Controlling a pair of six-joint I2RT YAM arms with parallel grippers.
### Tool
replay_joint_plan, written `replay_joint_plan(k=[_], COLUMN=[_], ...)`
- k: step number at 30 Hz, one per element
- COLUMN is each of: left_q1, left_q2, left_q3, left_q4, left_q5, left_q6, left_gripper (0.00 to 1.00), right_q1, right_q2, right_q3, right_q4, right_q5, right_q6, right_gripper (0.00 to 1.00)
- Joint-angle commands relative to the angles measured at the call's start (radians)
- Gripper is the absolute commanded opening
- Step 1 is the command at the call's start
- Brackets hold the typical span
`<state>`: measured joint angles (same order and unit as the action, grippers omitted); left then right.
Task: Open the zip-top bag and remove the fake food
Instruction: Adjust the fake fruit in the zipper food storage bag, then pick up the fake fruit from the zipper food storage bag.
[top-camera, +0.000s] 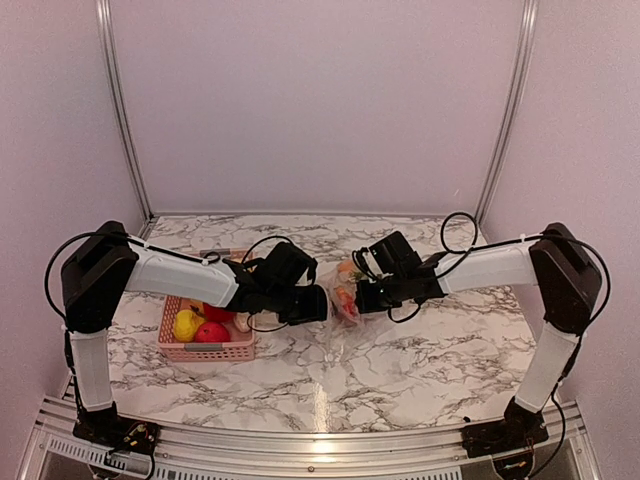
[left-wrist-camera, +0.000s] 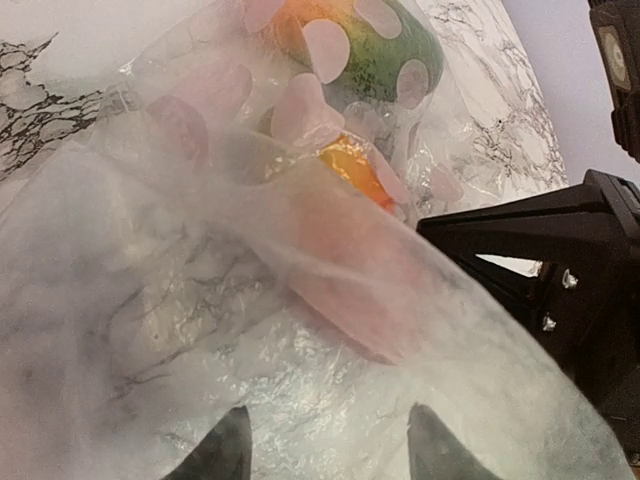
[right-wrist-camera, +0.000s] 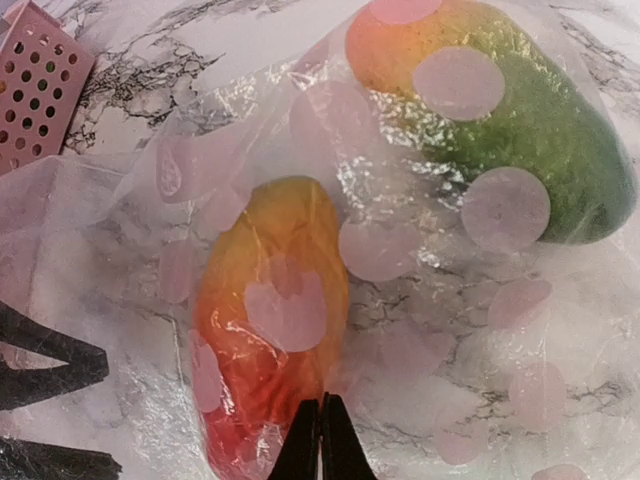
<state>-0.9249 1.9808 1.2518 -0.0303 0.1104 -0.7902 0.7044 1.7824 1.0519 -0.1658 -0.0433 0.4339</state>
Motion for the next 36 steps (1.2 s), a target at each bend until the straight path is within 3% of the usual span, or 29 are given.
replay_joint_plan(k=[1,18,36], left_q1=[-0.004,-0.004,-0.037], left_q2=[-0.021,0.068,0.142], left_q3=[-0.006,0.099,0.215], left_q4=[0.018,-0.046,-0.213], left_q5=[-0.019,-0.054,-0.156], left_q6=[-0.006,0.058,0.164], left_gripper=[0.55,0.55,0.46], right_q1=[0.002,0.002,0.003], right_q2=[0.053,0.091,0.109], right_q3=[0.01,-0.003,0.016], right_q4=[0.002,0.059,0.05], right_q5=[0.01,-0.021,-0.022], right_q6=[-0.007,-0.027,-0.018], right_gripper=[0.02,0.03,0.03])
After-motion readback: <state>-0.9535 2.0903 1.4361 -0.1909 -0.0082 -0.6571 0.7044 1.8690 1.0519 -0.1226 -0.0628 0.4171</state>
